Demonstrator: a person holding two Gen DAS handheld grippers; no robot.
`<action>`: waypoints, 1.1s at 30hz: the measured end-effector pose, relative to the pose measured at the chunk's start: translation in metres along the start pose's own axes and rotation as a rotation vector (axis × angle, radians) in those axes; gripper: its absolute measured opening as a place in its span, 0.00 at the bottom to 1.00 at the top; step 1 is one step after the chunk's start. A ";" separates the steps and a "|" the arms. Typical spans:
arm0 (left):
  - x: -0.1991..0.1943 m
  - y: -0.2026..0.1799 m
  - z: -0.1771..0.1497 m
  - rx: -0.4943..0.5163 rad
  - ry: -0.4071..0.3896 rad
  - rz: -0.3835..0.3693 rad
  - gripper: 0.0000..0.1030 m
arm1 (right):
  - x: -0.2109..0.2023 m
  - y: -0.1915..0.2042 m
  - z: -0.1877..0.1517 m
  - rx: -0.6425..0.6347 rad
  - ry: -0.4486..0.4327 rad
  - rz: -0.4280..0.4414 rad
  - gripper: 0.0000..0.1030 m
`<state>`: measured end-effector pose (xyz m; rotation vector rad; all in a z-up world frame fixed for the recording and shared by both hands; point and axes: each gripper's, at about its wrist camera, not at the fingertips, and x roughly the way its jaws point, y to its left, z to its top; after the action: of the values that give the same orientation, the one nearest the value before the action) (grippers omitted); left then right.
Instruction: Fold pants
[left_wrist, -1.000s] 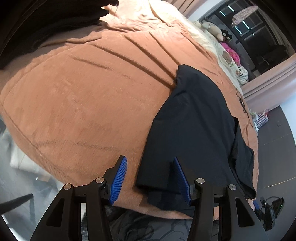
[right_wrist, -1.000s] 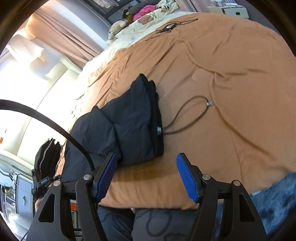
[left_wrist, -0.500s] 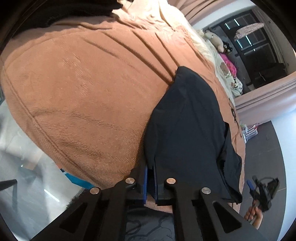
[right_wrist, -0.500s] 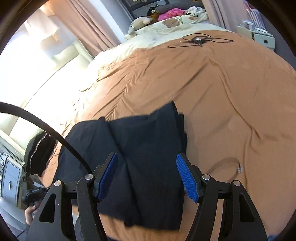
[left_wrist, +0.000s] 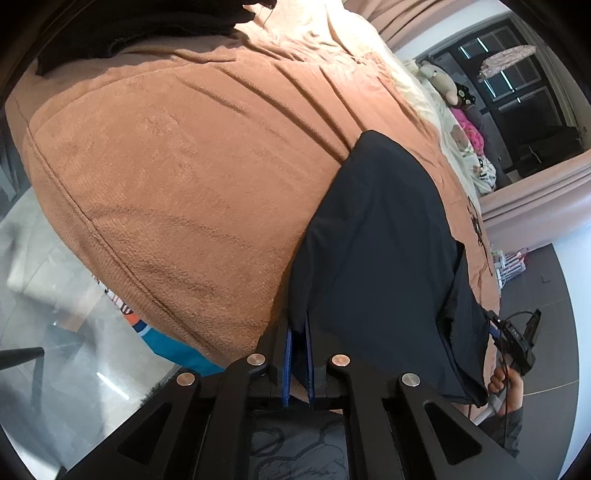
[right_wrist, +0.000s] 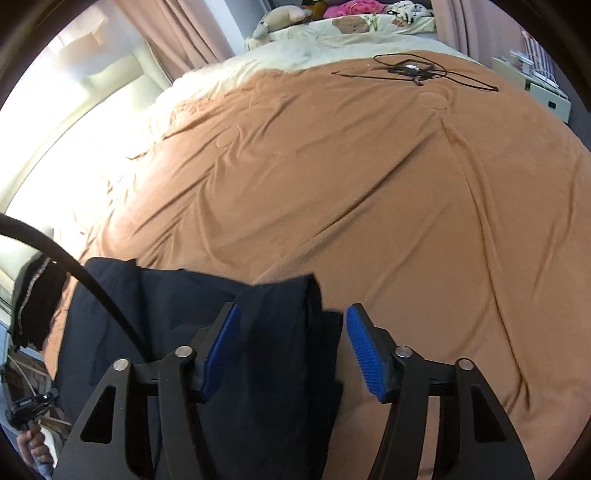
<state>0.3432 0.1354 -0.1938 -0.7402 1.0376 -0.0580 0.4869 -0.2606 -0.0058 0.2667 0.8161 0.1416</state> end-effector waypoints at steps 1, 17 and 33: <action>0.000 0.000 0.000 0.002 0.001 0.004 0.05 | 0.006 -0.001 0.005 0.000 0.011 0.002 0.52; 0.000 -0.006 -0.002 0.022 0.001 0.048 0.32 | 0.003 -0.005 0.012 0.048 -0.041 -0.150 0.02; -0.010 -0.002 -0.002 -0.007 -0.035 -0.005 0.46 | -0.055 0.127 -0.065 -0.233 -0.007 0.064 0.52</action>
<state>0.3367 0.1366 -0.1856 -0.7478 1.0030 -0.0457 0.3998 -0.1397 0.0268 0.0737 0.7767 0.2940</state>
